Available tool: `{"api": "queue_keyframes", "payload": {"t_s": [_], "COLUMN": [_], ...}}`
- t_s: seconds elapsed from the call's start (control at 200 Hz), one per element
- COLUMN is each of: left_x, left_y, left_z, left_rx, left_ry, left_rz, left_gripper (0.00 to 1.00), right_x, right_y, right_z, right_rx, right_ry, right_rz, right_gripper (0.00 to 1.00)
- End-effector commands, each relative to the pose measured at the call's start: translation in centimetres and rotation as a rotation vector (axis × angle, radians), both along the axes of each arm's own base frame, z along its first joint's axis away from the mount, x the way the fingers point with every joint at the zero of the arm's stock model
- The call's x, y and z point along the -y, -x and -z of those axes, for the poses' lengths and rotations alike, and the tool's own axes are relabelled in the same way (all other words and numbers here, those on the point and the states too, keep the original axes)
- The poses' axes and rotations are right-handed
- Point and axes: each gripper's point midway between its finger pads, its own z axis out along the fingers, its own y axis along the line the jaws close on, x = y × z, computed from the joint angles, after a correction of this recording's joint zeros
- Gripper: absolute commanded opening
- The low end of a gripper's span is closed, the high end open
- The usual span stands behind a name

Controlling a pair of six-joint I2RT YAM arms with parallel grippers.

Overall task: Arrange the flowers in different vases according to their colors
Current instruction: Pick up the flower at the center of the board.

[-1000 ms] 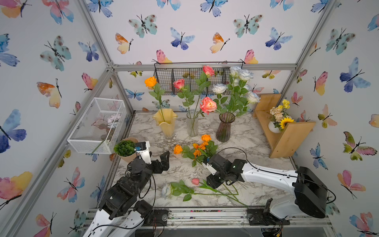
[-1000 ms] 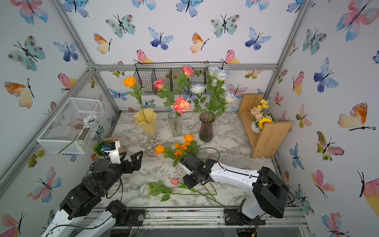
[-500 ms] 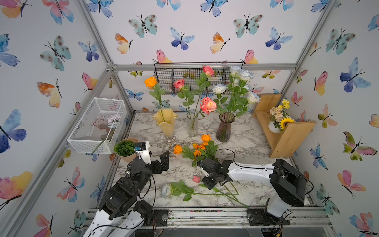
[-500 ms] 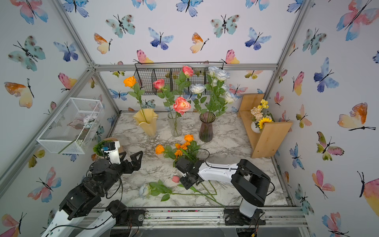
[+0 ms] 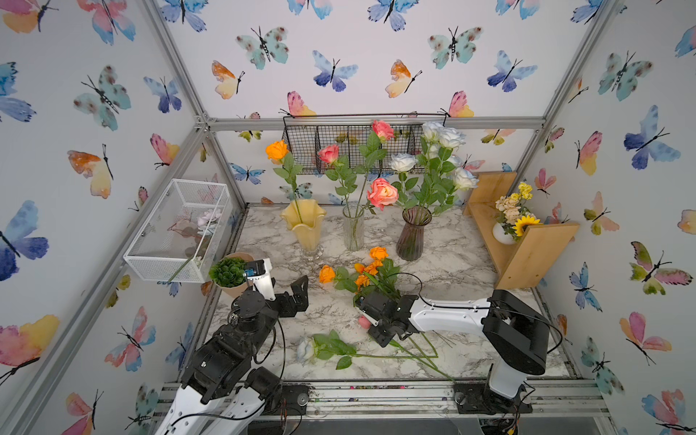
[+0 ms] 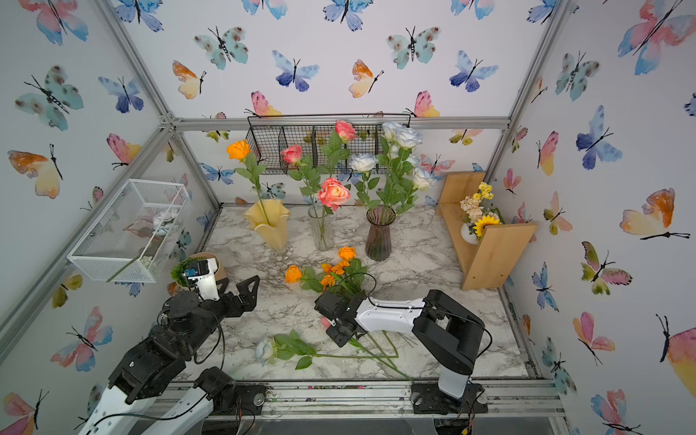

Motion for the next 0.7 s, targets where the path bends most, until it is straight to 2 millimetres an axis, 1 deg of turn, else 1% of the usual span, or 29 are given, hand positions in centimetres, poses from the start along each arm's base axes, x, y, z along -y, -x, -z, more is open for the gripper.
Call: {"api": "queue_keyframes", "payload": {"t_s": [0.0, 0.26, 0.345, 0.42, 0.47, 0.541, 0.696], "left_x": [0.3, 0.1, 0.0, 0.0, 0.0, -0.1, 0.1], "left_y": [0.0, 0.0, 0.1, 0.1, 0.1, 0.2, 0.2], "left_z": [-0.2, -0.3, -0.4, -0.4, -0.4, -0.5, -0.6], "left_rx": [0.017, 0.02, 0.023, 0.025, 0.027, 0.029, 0.031], "left_ry": [0.004, 0.007, 0.008, 0.008, 0.009, 0.011, 0.013], "left_rz": [0.024, 0.016, 0.014, 0.013, 0.012, 0.012, 0.019], "left_gripper": [0.99, 0.99, 0.99, 0.99, 0.99, 0.99, 0.99], "right_x": [-0.1, -2.5, -3.7, -4.6, -5.0, -5.5, -6.1], "right_y": [-1.5, -4.6, -5.3, -6.0, -6.5, -7.3, -8.5], "right_z": [-1.9, -7.5, -9.7, -12.1, -13.8, -17.0, -24.9], "right_rx": [0.117, 0.312, 0.336, 0.356, 0.382, 0.428, 0.524], "right_ry": [0.016, -0.031, -0.097, -0.178, -0.236, -0.34, -0.597], "right_rz": [-0.057, -0.171, -0.177, -0.171, -0.163, -0.14, -0.085], "right_gripper": [0.02, 0.03, 0.03, 0.03, 0.02, 0.03, 0.02]}}
